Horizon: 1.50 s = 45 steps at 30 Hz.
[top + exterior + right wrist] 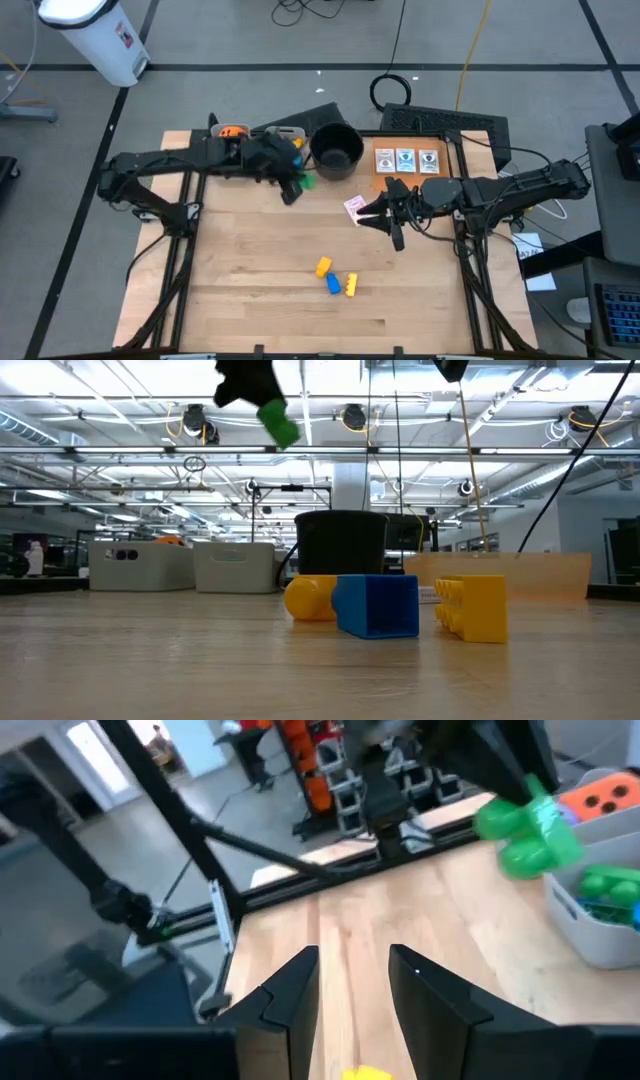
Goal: Pick & Place Toys
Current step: Put the green game piece into the right gray bin
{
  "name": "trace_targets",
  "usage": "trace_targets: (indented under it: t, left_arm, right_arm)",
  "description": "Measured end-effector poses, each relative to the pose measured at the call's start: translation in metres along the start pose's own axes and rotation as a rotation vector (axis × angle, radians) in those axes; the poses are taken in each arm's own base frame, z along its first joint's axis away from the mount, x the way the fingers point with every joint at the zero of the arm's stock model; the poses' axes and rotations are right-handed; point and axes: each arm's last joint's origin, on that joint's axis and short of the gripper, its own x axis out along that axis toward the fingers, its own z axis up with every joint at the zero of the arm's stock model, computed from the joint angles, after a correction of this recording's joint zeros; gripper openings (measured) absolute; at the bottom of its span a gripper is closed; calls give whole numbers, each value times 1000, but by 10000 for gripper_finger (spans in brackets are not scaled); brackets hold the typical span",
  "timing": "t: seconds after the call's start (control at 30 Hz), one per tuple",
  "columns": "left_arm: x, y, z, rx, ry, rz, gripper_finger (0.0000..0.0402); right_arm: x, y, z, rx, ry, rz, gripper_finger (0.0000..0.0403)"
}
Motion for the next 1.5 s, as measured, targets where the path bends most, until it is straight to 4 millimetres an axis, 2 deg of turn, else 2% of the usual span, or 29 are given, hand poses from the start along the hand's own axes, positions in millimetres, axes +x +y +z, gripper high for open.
trace_targets:
  t: [0.17,0.33,0.57,0.73,0.93,1.07,1.23,1.3,1.5]
  left_arm:
    - [-1,42,-2,-77,90,159,73]
    - [15,82,1,-113,154,253,73]
    - [58,135,-4,-123,289,242,73]
    - [87,161,-9,-122,329,212,73]
    - [113,180,-17,-125,371,184,73]
    - [126,188,-24,-135,411,165,73]
    - [131,190,-27,-118,427,156,74]
    - [131,190,-26,-115,423,163,86]
    - [130,194,-26,-146,420,184,161]
  right_arm:
    - [0,-2,0,-26,-15,-54,116]
    - [0,-6,1,-45,-32,-119,116]
    - [2,-17,4,-31,-44,-177,116]
    - [2,-25,6,-22,-48,-211,116]
    - [3,-35,6,43,-59,-248,116]
    - [6,-43,-7,116,-39,-271,116]
    - [10,-52,-27,218,-11,-293,116]
    - [11,-55,-34,247,5,-303,116]
    - [13,-60,-45,287,-6,-295,116]
